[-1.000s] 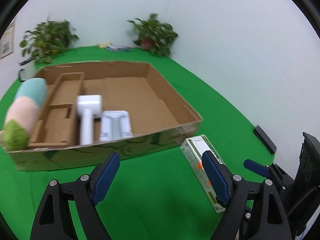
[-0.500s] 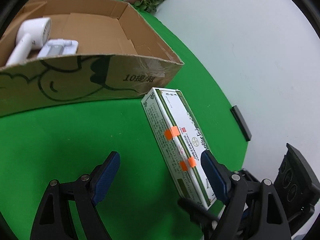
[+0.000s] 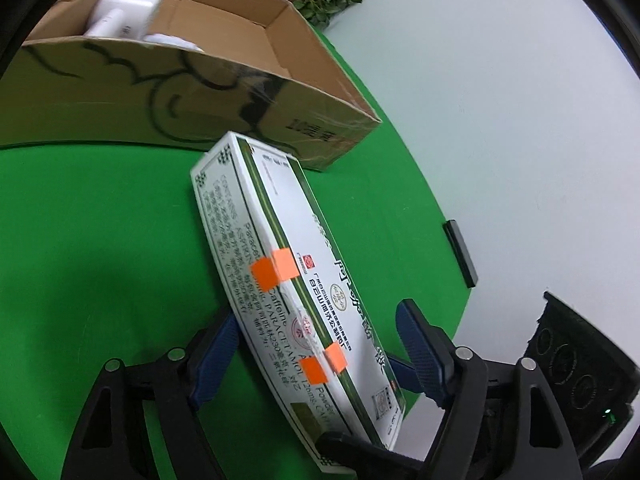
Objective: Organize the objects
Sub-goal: 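Grasp the white-and-green medicine box with the right gripper and lift it, then carry the medicine box with the right gripper over the cardboard box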
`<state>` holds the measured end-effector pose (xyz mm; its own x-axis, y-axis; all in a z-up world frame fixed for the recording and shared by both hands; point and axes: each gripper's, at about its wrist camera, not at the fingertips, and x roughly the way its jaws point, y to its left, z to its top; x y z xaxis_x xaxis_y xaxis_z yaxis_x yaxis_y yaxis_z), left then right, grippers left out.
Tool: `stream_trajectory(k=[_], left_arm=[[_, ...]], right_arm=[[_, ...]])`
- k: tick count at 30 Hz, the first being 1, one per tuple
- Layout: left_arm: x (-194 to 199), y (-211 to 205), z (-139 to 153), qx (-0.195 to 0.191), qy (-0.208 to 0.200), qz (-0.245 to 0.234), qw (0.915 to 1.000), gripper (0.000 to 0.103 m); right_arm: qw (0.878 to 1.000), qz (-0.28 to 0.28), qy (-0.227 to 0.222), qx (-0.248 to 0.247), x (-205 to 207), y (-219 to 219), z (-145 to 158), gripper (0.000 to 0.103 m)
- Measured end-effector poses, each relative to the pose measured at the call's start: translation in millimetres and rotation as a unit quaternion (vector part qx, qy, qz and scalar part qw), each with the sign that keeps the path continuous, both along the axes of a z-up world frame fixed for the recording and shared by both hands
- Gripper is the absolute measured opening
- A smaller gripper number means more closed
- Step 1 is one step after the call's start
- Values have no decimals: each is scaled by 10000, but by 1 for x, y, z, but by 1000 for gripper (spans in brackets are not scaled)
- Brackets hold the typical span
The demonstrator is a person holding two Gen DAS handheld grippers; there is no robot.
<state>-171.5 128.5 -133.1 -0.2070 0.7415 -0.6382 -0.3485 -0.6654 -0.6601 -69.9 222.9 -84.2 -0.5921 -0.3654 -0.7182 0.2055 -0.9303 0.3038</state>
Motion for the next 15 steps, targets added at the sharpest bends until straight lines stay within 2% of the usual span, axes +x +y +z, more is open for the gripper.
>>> stream_trajectory(k=[2, 4, 9, 15], left_arm=[[0, -4, 1, -20, 38, 43, 10000, 56], [0, -7, 4, -28, 95, 34, 9999, 49], [4, -8, 22, -16, 425, -6, 9991, 43], [-9, -13, 69, -68, 989, -58, 9951, 42]], right_arm=[[9998, 173, 22, -33, -1, -8, 3, 66], [9995, 310, 27, -5, -1, -16, 6, 66], [9990, 356, 154, 221, 7, -31, 11, 64], [9982, 287, 460, 265, -1, -38, 35, 63]])
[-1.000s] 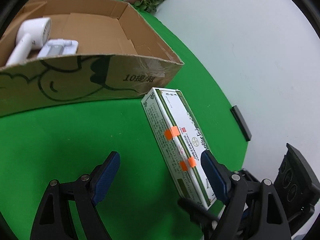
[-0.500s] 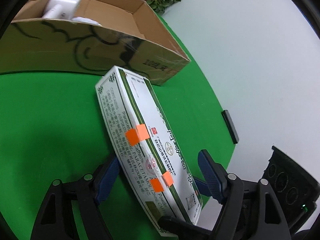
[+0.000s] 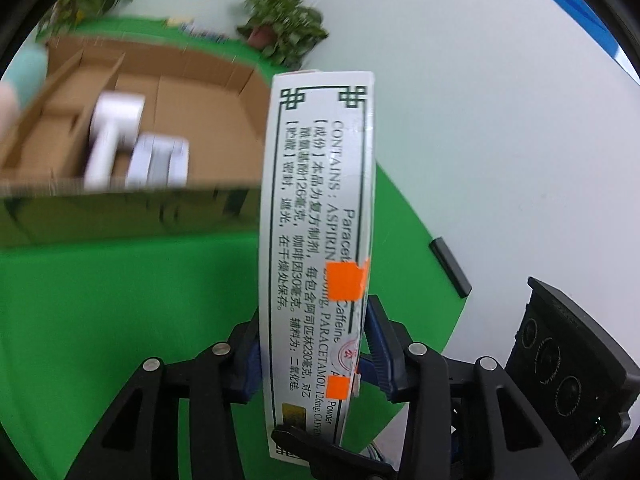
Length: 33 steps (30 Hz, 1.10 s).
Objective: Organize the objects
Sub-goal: 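Carry the medicine box with the right gripper over the cardboard box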
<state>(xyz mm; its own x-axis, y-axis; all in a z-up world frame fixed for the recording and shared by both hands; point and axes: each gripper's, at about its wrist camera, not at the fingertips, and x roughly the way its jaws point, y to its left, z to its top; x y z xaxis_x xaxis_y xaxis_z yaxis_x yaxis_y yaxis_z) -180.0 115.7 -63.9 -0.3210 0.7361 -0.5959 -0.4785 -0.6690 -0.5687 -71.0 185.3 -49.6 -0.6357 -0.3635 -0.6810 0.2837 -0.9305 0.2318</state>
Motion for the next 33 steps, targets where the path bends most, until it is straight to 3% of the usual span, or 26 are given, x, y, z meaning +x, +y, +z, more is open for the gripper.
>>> stream_trajectory(k=[4, 9, 20, 26, 33], left_arm=[[-7, -7, 35, -36, 270, 47, 9996, 41], [-28, -31, 48, 14, 304, 225, 9993, 40], [-116, -29, 131, -96, 552, 428, 9975, 40], [-168, -15, 115, -347, 271, 456, 9980, 40], [-214, -4, 52, -359, -422, 390, 9977, 40]], right_arm=[[9997, 71, 231, -11, -13, -5, 27, 63], [9994, 220, 229, -98, -31, -6, 41, 63], [9985, 471, 286, -53, -114, 2, 97, 63], [9985, 496, -56, -212, -155, 12, 88, 63], [9954, 513, -775, -237, -209, 29, 38, 63]])
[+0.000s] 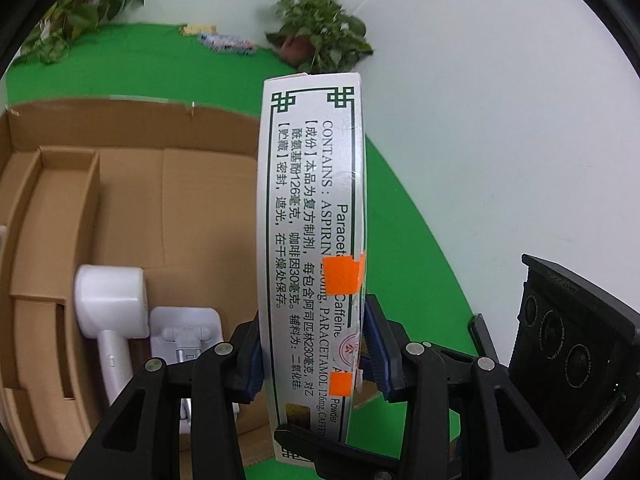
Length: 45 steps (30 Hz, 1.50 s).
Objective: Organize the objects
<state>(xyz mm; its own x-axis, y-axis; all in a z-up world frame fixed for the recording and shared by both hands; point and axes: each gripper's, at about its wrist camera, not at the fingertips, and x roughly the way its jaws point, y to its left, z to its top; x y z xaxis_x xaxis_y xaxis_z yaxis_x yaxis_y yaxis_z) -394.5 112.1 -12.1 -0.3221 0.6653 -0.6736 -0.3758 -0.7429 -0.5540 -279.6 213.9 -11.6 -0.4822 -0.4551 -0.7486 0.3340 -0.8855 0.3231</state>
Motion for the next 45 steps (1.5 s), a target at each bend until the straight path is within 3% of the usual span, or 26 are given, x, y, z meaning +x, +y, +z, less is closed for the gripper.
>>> stream_trajectory(k=[15, 21, 24, 28, 34, 36, 38, 41, 45], left_arm=[[-53, 20, -83, 145, -922, -169, 9955, 40], [-64, 16, -99, 236, -1166, -142, 9928, 44], [-68, 12, -103, -48, -1221, -1, 9925, 50], [-71, 1, -98, -52, -1346, 85, 9908, 53], [-42, -34, -60, -291, -615, 409, 9968, 58], [-27, -46, -48, -280, -315, 399, 9983, 65], [-5, -53, -32, -436, 97, 500, 9978, 66], [31, -73, -17, -668, 680, 629, 9935, 66], [74, -89, 6, -1078, 1312, 992, 9805, 66]], right_arm=[[9954, -355, -883, 94, -42, 23, -69, 63], [9928, -491, -1029, 382, -45, 20, -81, 63], [9917, -532, -1080, 443, -46, 17, -87, 63], [9892, -762, -1124, 560, -50, 16, -94, 62], [9855, -984, -1191, 697, -51, 11, -97, 62], [9836, -1034, -1259, 773, -58, 5, -96, 62], [9822, -979, -1244, 1012, -38, -4, -91, 64], [9838, -824, -1044, 1206, -30, -15, -86, 67], [9898, -731, -796, 930, -23, -14, -75, 74]])
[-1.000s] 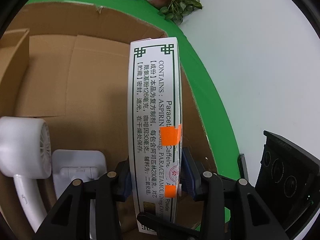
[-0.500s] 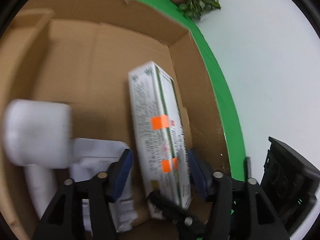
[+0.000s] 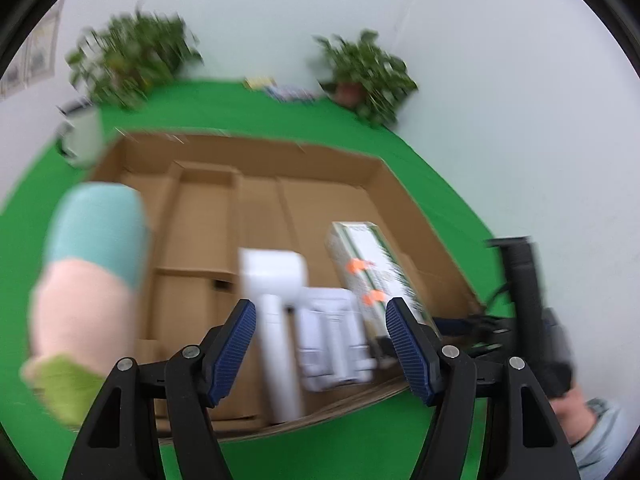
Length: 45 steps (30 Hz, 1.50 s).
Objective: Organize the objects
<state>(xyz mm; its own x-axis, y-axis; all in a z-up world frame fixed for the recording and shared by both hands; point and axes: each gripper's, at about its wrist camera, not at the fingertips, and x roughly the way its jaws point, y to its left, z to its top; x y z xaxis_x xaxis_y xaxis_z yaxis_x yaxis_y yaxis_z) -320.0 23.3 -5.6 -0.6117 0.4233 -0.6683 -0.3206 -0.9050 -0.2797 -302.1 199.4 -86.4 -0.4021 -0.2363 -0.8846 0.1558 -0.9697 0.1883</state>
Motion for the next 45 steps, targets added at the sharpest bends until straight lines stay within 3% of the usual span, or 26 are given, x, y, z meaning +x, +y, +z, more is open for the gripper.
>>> stream_trajectory(k=[3, 7, 11, 14, 17, 19, 23, 29, 45], left_arm=[[40, -24, 10, -397, 478, 303, 9976, 68], [59, -45, -15, -907, 1043, 734, 9877, 75], [64, -52, -51, -1037, 1144, 1181, 9809, 78], [64, -55, -70, -972, 1311, 1410, 9765, 79], [59, -41, -80, -1252, 1437, 1445, 9710, 86], [56, -37, -83, -1277, 1415, 1420, 9713, 94], [56, -30, -79, -1448, 1374, 1408, 9697, 97], [58, -30, -75, -1446, 1325, 1385, 9707, 102], [59, -29, -74, -1436, 1321, 1384, 9710, 103]], right_arm=[[9988, -99, 475, -1, 18, 4, 15, 81], [9894, -249, 1413, 231, 55, -1, 27, 83], [9735, -322, 2198, 540, 81, -16, 25, 83], [9633, -372, 2566, 688, 81, -27, 23, 84], [9552, -504, 2830, 709, 88, -26, 22, 84], [9512, -579, 2945, 715, 87, -26, 21, 84], [9462, -613, 3082, 776, 88, -27, 19, 88], [9466, -572, 3085, 739, 84, -29, 18, 102], [9467, -574, 3078, 758, 82, -29, 17, 102]])
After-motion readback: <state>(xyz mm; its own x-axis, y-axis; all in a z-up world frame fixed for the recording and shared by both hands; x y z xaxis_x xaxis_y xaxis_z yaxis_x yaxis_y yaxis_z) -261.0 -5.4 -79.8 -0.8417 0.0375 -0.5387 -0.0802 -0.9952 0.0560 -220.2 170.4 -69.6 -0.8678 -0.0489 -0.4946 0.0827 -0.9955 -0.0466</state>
